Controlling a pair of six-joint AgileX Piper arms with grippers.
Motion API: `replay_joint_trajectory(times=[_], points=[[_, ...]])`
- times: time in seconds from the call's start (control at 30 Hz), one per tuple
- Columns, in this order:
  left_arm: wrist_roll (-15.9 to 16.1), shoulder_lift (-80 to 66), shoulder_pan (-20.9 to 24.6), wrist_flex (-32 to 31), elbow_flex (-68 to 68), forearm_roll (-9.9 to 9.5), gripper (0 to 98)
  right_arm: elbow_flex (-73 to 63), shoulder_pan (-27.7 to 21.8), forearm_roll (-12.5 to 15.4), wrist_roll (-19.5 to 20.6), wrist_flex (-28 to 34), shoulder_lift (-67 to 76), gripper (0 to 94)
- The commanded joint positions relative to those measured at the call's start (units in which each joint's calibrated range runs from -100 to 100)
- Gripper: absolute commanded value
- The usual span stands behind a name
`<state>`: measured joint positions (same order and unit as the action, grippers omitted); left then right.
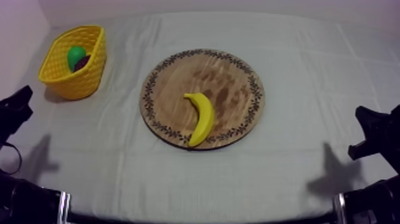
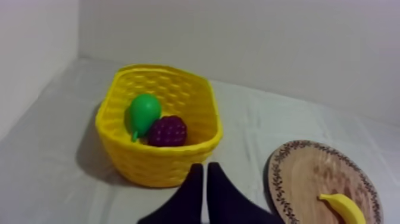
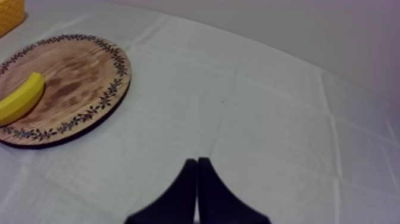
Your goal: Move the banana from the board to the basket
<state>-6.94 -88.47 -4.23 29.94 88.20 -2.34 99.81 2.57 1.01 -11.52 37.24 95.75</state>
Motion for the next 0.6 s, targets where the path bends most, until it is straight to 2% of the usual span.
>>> replay_joint_trajectory(times=[0.0,0.2,0.57], points=[[0.52,5.73,-1.39,1.78,-6.75,-0.19,0.0,-0.03,-0.04,-0.01,-0.01,0.02,0.0,0.3],[1.53,18.38,-5.01,8.79,-21.7,-1.1,0.0,-0.03,-0.05,-0.01,0.0,0.02,0.0,0.3],[2.66,40.51,-10.99,27.24,-48.56,-1.67,0.0,-0.03,0.0,-0.01,0.02,0.02,0.0,0.3]])
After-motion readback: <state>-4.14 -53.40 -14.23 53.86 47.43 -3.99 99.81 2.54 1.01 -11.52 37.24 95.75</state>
